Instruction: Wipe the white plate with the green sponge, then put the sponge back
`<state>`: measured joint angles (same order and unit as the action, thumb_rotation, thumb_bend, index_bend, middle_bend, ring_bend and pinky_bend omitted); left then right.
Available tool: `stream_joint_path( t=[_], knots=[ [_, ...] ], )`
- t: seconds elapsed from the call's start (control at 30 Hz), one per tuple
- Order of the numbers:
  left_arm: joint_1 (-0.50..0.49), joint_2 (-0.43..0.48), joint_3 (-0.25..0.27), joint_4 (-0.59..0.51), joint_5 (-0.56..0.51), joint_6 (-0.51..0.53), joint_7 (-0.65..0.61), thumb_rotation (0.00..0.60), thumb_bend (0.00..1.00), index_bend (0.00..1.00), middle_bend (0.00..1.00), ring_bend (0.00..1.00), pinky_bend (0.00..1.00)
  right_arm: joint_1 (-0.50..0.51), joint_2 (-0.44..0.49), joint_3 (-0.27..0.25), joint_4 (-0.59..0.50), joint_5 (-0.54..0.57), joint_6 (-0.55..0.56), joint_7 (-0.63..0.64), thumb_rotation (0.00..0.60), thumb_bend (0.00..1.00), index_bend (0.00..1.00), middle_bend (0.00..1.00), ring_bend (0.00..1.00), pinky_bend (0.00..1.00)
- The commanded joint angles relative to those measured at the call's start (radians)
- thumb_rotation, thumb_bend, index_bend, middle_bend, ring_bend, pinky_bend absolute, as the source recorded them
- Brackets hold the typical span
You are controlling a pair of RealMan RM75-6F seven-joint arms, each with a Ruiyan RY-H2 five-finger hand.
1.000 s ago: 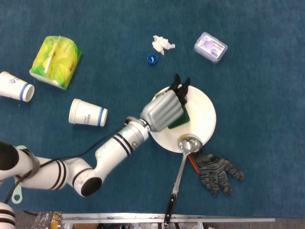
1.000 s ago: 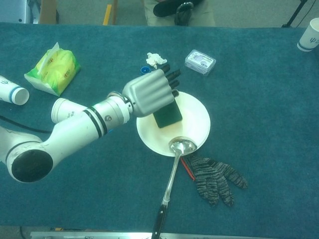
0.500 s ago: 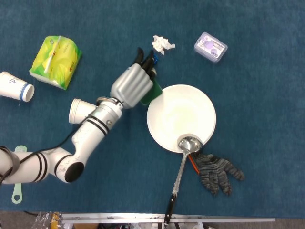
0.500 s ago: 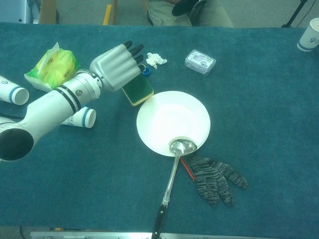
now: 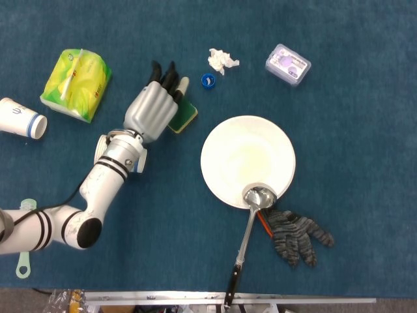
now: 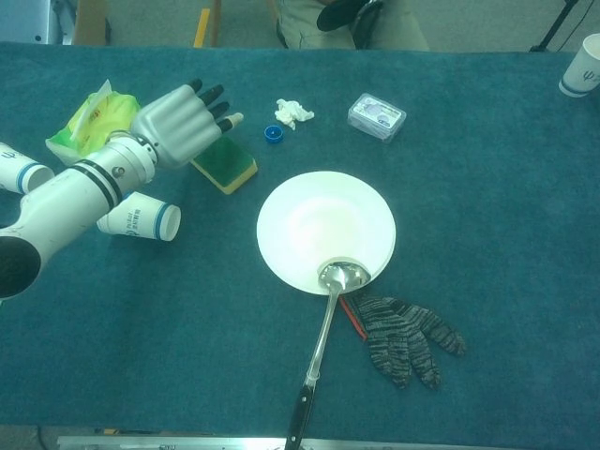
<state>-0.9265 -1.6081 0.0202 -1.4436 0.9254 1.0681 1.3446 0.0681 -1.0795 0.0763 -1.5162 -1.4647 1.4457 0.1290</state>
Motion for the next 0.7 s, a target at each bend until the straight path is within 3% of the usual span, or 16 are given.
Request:
stream_joint_path(
  t=[0.03,0.23,0.47,0.7],
  knots=[
    [0.011,0.020,-0.001,-0.034,-0.018,0.024,0.003,0.600,0.33,0.00,0.08,0.00,0.14,0.001,0.000,0.000,-0.002,0.000,0.000,-0.001,0.600,0.26,0.30,0.29,0.20,0.32],
    [0.054,0.075,-0.027,-0.098,0.036,0.080,-0.144,0.600,0.33,0.01,0.09,0.00,0.14,-0.001,0.000,0.000,0.000,0.001,0.003,0.000,0.600,0.26,0.30,0.29,0.20,0.32],
    [0.151,0.178,-0.058,-0.210,0.103,0.133,-0.445,0.600,0.33,0.09,0.13,0.00,0.15,-0.002,-0.005,-0.003,0.001,-0.002,0.003,-0.002,0.600,0.26,0.30,0.29,0.20,0.32],
    [0.263,0.318,-0.030,-0.313,0.149,0.166,-0.673,0.600,0.33,0.16,0.17,0.05,0.17,-0.009,-0.010,-0.006,-0.004,0.001,0.012,-0.015,0.600,0.26,0.30,0.29,0.20,0.32]
  ],
)
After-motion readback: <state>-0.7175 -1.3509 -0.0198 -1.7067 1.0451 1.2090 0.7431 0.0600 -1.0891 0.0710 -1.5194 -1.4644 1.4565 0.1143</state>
